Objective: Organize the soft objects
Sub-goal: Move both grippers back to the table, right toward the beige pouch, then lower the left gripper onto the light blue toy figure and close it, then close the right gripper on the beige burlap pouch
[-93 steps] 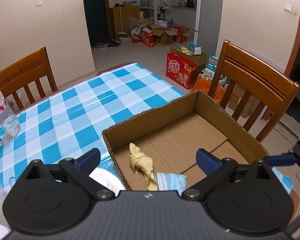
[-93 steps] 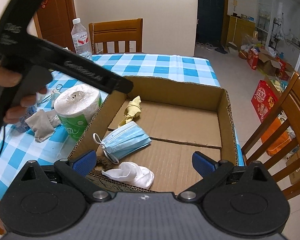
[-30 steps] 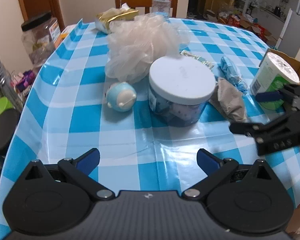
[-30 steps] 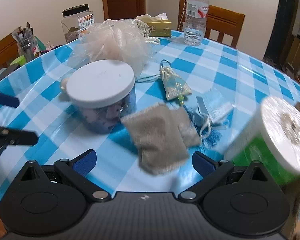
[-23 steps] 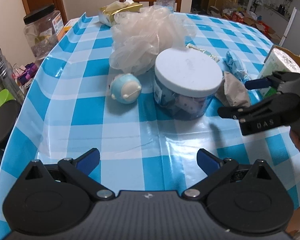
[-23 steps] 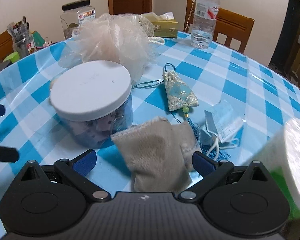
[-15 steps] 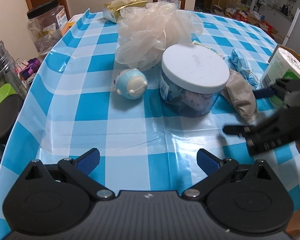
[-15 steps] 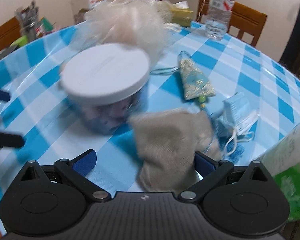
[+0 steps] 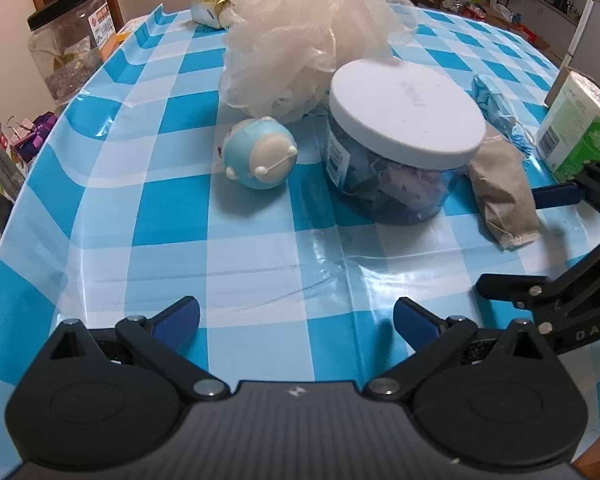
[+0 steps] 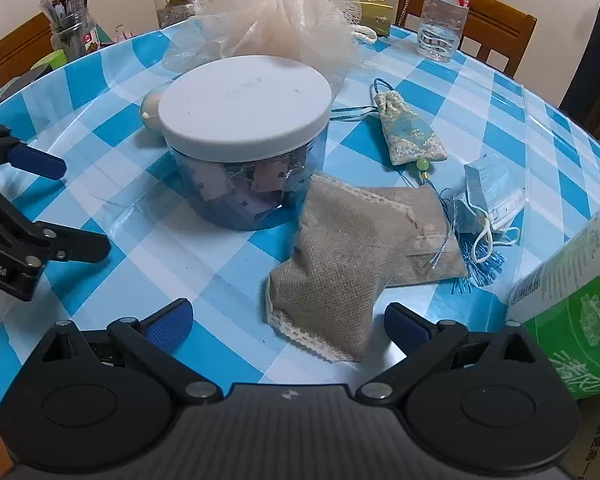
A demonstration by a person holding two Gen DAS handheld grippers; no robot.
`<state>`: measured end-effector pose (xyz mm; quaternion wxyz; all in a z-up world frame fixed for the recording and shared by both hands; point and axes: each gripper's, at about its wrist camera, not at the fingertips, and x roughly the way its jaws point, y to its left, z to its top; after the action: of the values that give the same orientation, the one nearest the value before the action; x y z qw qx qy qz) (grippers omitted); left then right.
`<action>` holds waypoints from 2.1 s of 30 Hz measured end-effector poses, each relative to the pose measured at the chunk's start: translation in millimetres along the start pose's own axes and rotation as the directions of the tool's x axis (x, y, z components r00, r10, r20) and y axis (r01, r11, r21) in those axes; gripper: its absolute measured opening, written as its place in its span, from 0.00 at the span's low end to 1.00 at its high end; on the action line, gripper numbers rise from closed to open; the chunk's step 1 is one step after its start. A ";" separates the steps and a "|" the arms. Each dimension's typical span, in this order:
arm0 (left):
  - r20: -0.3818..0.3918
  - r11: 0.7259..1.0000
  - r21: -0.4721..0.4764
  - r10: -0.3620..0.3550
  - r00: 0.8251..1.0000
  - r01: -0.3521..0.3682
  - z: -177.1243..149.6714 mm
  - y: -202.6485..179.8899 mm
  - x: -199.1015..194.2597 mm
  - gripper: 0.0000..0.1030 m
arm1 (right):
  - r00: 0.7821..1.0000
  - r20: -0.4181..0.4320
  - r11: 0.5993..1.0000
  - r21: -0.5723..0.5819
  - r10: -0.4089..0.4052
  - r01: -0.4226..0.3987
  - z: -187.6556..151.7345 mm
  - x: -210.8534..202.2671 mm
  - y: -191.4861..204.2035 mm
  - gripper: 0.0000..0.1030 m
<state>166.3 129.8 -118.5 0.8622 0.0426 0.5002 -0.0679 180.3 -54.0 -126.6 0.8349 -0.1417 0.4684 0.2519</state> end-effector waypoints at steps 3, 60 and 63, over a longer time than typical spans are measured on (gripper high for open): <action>0.005 1.000 -0.002 -0.005 1.000 0.005 4.3 4.7 3.3 0.99 | 1.000 -0.002 1.000 0.010 -0.003 0.003 0.5 0.0 -0.6 1.00; 0.098 0.993 0.082 -0.096 0.990 0.088 58.5 46.5 29.2 0.52 | 0.992 0.010 0.982 0.140 -0.128 0.125 22.2 -2.1 -10.5 0.51; 0.095 0.992 0.087 -0.098 0.991 0.090 58.4 44.4 24.9 0.51 | 0.991 0.013 0.982 0.139 -0.130 0.126 22.1 -5.6 -10.7 0.46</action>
<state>235.6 163.5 -110.9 0.8792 0.0510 0.4552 -0.1311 199.5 -54.1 -110.2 0.8623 -0.1107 0.4653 0.1662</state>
